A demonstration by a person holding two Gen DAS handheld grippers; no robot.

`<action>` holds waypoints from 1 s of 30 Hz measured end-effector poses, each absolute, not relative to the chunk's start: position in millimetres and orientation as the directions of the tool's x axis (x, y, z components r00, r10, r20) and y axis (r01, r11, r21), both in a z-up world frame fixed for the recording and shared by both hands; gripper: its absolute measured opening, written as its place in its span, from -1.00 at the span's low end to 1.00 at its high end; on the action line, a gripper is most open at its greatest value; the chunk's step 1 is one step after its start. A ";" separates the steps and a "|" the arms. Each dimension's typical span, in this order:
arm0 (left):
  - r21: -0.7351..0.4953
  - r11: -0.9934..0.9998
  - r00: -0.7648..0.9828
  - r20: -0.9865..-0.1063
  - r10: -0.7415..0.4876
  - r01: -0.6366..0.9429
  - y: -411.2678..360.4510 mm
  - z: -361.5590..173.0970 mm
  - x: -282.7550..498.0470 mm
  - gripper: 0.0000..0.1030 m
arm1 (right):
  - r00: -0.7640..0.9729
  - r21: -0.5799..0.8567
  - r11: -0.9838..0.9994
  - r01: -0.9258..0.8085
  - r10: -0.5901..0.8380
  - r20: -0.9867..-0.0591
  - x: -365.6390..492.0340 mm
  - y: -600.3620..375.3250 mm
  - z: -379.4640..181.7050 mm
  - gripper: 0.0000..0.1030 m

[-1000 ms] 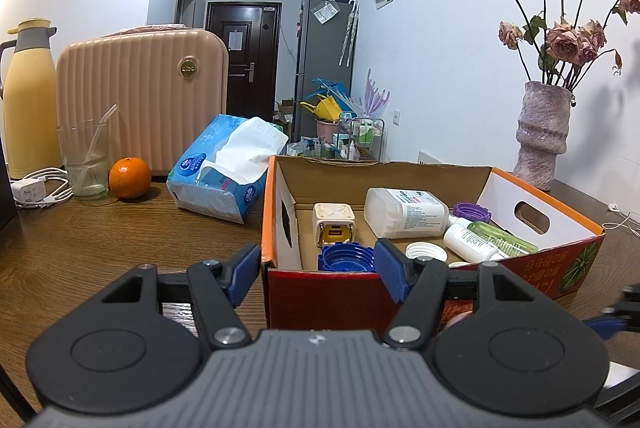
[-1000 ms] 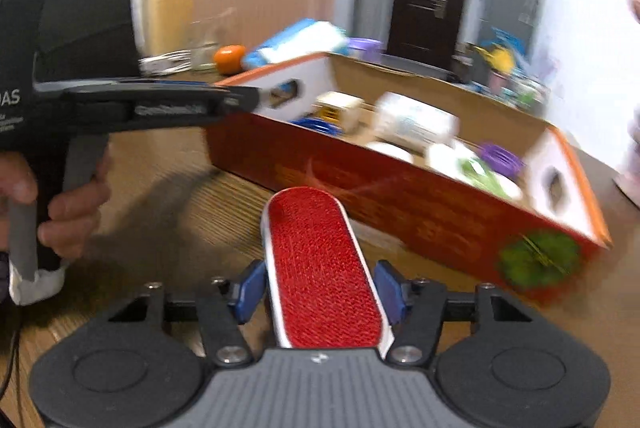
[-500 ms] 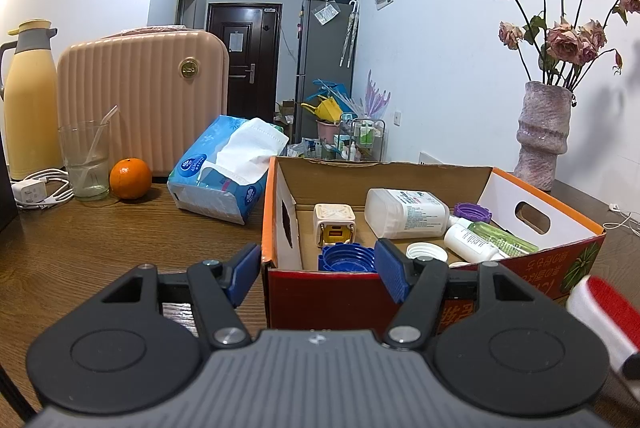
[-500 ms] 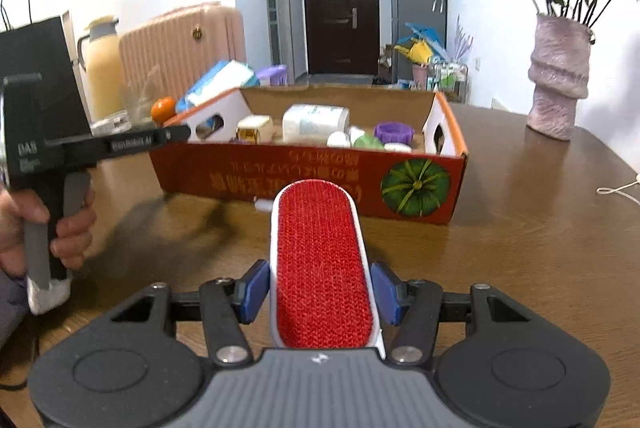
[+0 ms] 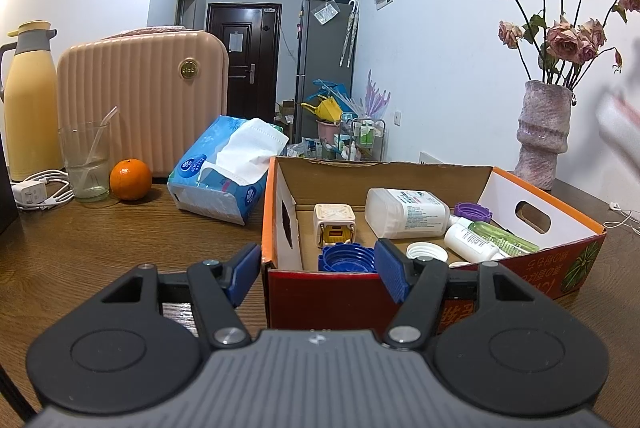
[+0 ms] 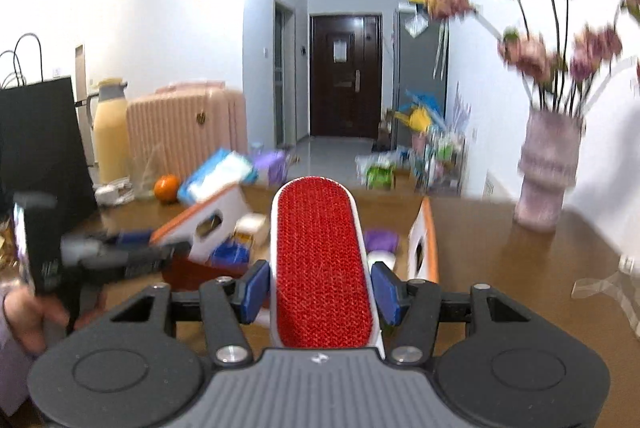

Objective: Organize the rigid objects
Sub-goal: 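Carry the lint roller into the box and open the right tool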

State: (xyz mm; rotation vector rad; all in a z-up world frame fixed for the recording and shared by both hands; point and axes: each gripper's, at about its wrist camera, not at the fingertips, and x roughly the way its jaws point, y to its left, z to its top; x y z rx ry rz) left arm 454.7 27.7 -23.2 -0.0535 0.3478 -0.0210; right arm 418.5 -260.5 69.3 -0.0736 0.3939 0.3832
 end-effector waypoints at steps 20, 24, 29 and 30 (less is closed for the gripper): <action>-0.057 0.998 0.940 -0.341 -0.032 0.013 28.1 -23.4 454.8 0.25 | 0.639 -0.206 0.754 -0.624 0.339 -0.690 616.2 -108.2 59.4 0.07; -0.061 0.998 0.939 -0.342 -0.034 0.014 29.0 -23.8 455.3 0.25 | 0.598 -0.167 0.767 -0.620 0.324 -0.733 633.1 -85.6 31.6 0.08; -0.061 0.998 0.939 -0.344 -0.034 0.014 29.0 -23.6 455.3 0.25 | 0.605 -0.179 0.777 -0.603 0.300 -0.738 637.5 -74.7 13.5 0.09; -0.061 0.998 0.939 -0.343 -0.034 0.013 28.8 -23.6 455.2 0.25 | 0.607 -0.177 0.781 -0.599 0.299 -0.736 636.6 -74.9 12.2 0.09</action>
